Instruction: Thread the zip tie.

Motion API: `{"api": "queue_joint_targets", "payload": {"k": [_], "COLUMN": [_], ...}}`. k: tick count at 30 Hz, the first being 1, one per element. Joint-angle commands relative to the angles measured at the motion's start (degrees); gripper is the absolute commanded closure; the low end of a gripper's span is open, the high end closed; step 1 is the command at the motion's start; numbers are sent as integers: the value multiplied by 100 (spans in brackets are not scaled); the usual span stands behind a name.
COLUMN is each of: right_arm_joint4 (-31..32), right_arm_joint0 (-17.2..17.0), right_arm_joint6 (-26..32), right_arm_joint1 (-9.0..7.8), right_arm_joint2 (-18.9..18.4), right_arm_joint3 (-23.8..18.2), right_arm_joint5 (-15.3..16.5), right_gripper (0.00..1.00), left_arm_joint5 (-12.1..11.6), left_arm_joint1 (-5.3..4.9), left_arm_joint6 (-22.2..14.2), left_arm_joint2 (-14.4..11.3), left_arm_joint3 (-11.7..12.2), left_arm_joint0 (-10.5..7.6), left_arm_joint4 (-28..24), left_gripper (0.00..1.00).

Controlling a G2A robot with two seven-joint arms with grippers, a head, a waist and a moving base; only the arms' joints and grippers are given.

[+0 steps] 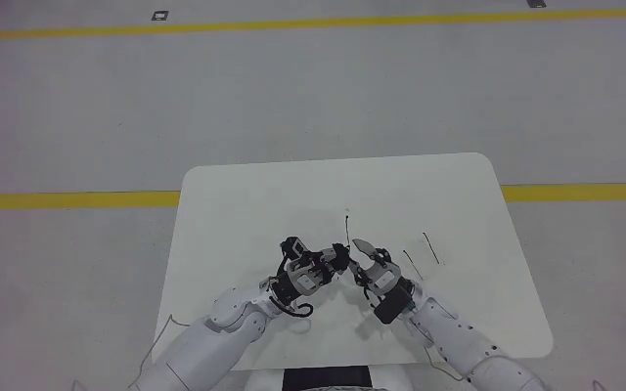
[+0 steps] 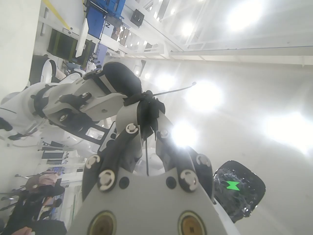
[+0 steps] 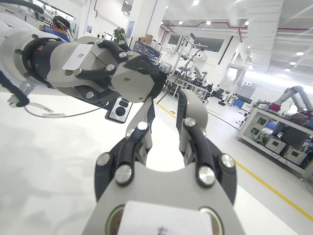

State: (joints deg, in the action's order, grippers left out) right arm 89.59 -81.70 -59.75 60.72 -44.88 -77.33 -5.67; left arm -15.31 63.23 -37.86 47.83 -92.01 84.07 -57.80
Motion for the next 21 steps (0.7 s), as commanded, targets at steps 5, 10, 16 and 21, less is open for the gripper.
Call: {"api": "queue_joint_targets", "payload": {"k": [5, 10, 16, 21], "right_arm_joint4": [36, 36, 36, 36], "right_arm_joint0": [-7, -7, 3, 2], "right_arm_joint6": [-17, -26, -31, -1], "right_arm_joint1": [45, 70, 86, 91], "right_arm_joint2": [-51, -47, -33, -24], "right_arm_joint3": [5, 3, 21, 33], "right_arm_joint5": [40, 47, 29, 20], "right_gripper": [81, 80, 84, 84], "left_arm_joint5": [0, 0, 0, 0], "left_arm_joint1": [0, 0, 0, 0], "left_arm_joint6": [0, 0, 0, 0], "left_arm_joint2": [0, 0, 0, 0], "left_arm_joint3": [0, 0, 0, 0], "left_arm_joint0": [0, 0, 0, 0], "left_arm_joint4": [0, 0, 0, 0], "left_gripper": [100, 100, 100, 100]}}
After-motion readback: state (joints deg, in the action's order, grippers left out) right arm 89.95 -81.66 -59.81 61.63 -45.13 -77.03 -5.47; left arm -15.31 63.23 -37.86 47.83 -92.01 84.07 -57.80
